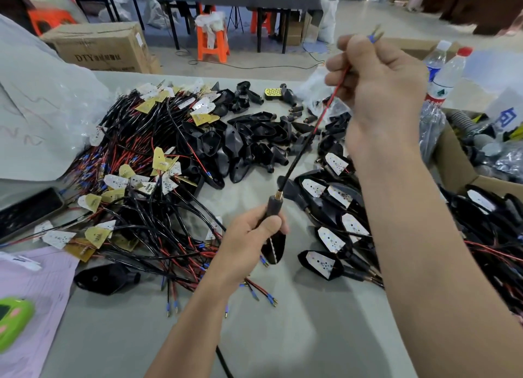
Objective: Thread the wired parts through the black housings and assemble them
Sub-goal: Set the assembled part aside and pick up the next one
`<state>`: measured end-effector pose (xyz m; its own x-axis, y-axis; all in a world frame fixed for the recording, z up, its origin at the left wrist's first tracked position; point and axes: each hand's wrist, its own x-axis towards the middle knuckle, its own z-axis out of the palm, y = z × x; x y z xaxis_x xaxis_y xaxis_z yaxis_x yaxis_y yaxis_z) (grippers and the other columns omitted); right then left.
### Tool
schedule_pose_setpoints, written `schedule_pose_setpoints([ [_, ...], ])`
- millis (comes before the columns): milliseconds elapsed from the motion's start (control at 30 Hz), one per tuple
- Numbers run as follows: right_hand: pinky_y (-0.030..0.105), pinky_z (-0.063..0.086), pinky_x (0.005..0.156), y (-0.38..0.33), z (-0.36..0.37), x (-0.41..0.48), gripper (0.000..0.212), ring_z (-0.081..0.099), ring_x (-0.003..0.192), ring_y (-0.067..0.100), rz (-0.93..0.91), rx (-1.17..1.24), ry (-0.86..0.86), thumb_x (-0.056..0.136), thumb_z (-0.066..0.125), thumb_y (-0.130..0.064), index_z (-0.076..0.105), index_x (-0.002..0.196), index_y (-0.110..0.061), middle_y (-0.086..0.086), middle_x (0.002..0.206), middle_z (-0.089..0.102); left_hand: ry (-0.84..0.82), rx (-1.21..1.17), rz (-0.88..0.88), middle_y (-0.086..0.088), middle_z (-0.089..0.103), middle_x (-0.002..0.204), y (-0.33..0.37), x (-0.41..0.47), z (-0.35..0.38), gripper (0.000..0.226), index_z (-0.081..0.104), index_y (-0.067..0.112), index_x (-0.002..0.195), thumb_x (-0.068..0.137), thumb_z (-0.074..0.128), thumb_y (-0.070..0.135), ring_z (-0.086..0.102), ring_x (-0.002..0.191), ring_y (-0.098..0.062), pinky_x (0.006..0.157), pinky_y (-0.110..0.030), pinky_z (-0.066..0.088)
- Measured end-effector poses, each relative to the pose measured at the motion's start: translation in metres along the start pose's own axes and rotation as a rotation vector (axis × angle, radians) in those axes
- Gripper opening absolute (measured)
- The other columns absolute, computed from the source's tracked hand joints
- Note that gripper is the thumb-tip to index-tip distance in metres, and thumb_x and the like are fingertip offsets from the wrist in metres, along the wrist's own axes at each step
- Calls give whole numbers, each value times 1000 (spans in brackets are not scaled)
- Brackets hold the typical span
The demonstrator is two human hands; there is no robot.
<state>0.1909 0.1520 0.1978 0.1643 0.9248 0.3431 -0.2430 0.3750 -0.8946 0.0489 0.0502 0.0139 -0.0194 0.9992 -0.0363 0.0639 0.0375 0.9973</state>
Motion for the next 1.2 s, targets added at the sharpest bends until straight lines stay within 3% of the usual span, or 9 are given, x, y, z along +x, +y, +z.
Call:
schedule_pose_setpoints([
  [167,27,50,65,20,-25,22,17,64,61,13,143,168,156,102,59,-11,70,88,-8,3,69,71,-151,-315,-48,0,49,67,17,-3,-11,25,69,13,93,101,50,28,57,68,-22,71,-31,52],
  [233,26,53,62,36,-32,13,18,66,66,17,294,181,111,103,59,-18,68,90,-9,7,76,74,-158,-359,-87,-1,47,65,19,-5,-13,26,70,11,92,99,51,27,55,65,-22,66,-30,52],
  [333,32,59,69,69,-40,-21,33,66,80,24,543,-88,-299,104,55,-36,68,108,-6,12,99,78,-118,-406,-128,-3,47,65,14,-5,-15,26,72,12,89,97,53,28,54,63,-23,64,-32,51],
  [400,33,56,76,88,-43,-50,25,66,83,22,591,-257,-597,100,61,-26,70,115,-8,10,105,78,-120,-387,-156,-3,48,65,11,-5,-16,27,74,12,90,97,53,28,55,64,-23,65,-34,50],
  [467,34,52,78,100,-43,-67,16,65,76,20,568,-296,-697,97,60,-7,71,109,-9,10,100,78,-131,-364,-182,-3,51,66,8,-3,-17,29,75,11,93,98,54,30,57,65,-24,66,-35,51],
  [600,26,55,71,109,-43,-72,25,61,66,16,514,-241,-514,94,56,9,72,84,-7,14,83,72,-60,-270,-212,-10,69,85,-1,-9,-21,22,73,21,109,97,60,33,71,83,-28,74,-38,58],
  [767,22,54,67,114,-54,-67,21,62,65,10,519,-164,-377,96,55,10,69,87,-1,6,78,74,72,-284,-201,-9,76,104,-16,-22,-30,27,61,26,122,100,65,11,75,93,-26,72,-30,59],
  [967,25,58,71,124,-57,-83,31,69,80,14,556,-138,-373,94,63,4,76,75,-17,13,85,75,189,-130,-133,-2,54,81,-16,-23,-18,20,65,28,100,99,59,9,41,69,-22,52,-27,36],
  [1200,26,60,68,123,-65,-91,11,72,74,23,602,-136,-420,93,65,3,75,88,0,18,81,73,213,-84,-146,-5,60,76,-12,-20,-21,13,67,29,94,85,65,19,43,67,-24,50,-31,35],
])
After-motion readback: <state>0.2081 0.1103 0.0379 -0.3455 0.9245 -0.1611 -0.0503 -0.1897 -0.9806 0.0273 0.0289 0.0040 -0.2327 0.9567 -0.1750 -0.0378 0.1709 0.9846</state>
